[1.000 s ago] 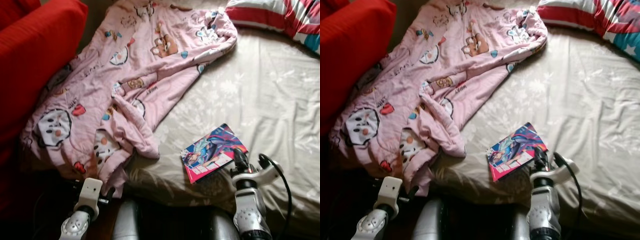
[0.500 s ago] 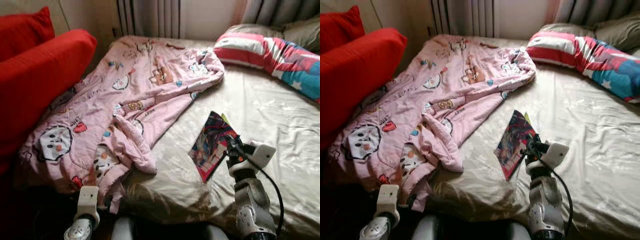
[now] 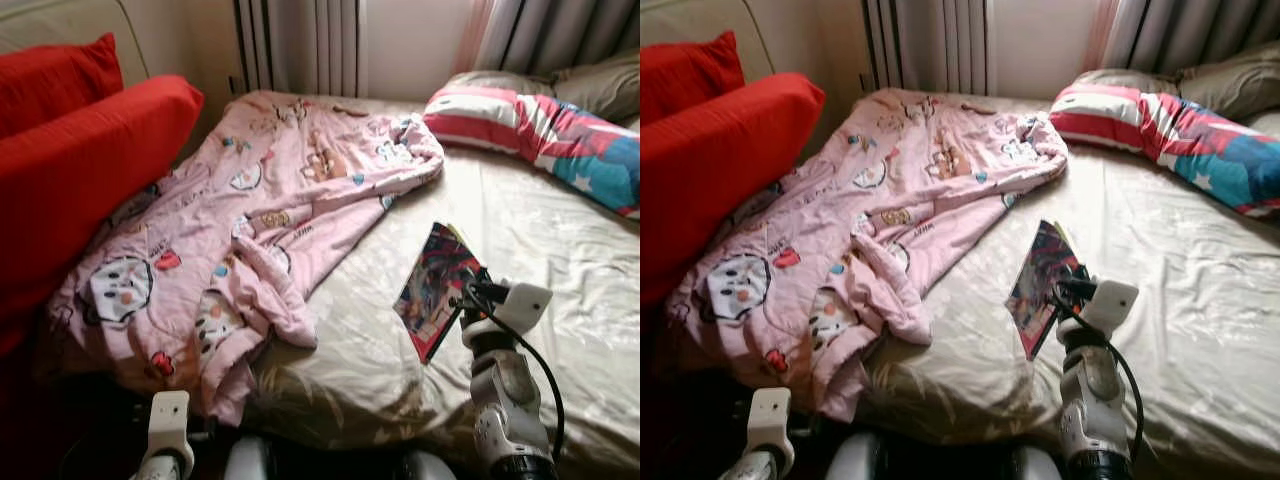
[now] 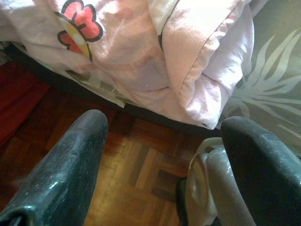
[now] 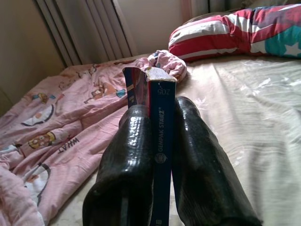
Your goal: Clean up the room
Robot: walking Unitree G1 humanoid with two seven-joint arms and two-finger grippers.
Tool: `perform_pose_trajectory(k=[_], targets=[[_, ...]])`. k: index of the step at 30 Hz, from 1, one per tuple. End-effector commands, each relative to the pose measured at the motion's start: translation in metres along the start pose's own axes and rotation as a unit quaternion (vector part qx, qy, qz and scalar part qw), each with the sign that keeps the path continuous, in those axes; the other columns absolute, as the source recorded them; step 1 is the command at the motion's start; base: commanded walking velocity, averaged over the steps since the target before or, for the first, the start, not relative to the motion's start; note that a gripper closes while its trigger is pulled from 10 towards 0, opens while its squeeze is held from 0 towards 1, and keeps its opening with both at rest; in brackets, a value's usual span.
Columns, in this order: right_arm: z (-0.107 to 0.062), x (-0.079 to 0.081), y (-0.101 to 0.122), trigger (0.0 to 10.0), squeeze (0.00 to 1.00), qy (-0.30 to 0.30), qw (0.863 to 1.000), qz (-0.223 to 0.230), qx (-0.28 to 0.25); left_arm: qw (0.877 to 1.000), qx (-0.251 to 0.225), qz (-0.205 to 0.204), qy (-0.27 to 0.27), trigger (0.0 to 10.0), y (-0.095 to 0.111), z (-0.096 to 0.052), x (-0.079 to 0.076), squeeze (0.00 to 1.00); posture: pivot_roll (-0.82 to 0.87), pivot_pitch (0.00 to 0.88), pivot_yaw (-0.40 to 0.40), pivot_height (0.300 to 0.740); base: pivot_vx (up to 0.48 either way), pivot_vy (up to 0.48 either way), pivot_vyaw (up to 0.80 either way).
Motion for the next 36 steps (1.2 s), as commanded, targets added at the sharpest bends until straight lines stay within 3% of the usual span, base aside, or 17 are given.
perform_pose_trajectory(k=[1,16,25,29,36], targets=[[0.007,0.012,0.01,10.0,0.0,0.025,0.999,-0.012,-0.022,1.0,0.019,-0.009,0.005,10.0,-0.007,-0.001,0.001,0.0,-0.06,0.0,0.009,0.666,0.0,0.0,0.0],[0.013,0.02,0.007,10.0,0.0,0.03,0.999,-0.01,-0.022,0.997,0.068,-0.029,0.011,10.0,-0.029,-0.008,-0.002,0.0,-0.04,0.0,-0.013,0.74,0.0,0.0,0.0],[0.013,0.02,0.006,10.0,0.0,0.033,0.999,-0.015,-0.019,0.997,0.072,-0.031,0.008,10.0,-0.026,-0.007,-0.003,0.0,-0.04,0.0,-0.02,0.74,0.0,0.0,0.0],[0.016,0.024,0.002,10.0,0.0,0.047,0.998,-0.044,-0.003,0.997,0.069,-0.026,0.003,10.0,-0.024,-0.005,-0.005,0.0,-0.03,0.0,-0.037,0.74,0.0,0.0,0.0],[0.018,0.021,0.008,10.0,0.0,0.032,0.999,-0.024,-0.022,0.996,0.083,-0.027,-0.003,10.0,-0.032,-0.009,-0.008,0.0,-0.03,0.0,-0.027,0.74,0.0,0.0,0.0]])
Point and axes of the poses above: a point about 5 cm out from each wrist's last joint towards the gripper, its own z axis pointing out of the wrist towards the gripper, its own y axis along the axis of the wrist's last joint, x = y × z, the point moved 2 cm from there along z, pointing out of the wrist towards the gripper, and after that the axes turned 13 degrees about z, right-handed, at the moved point
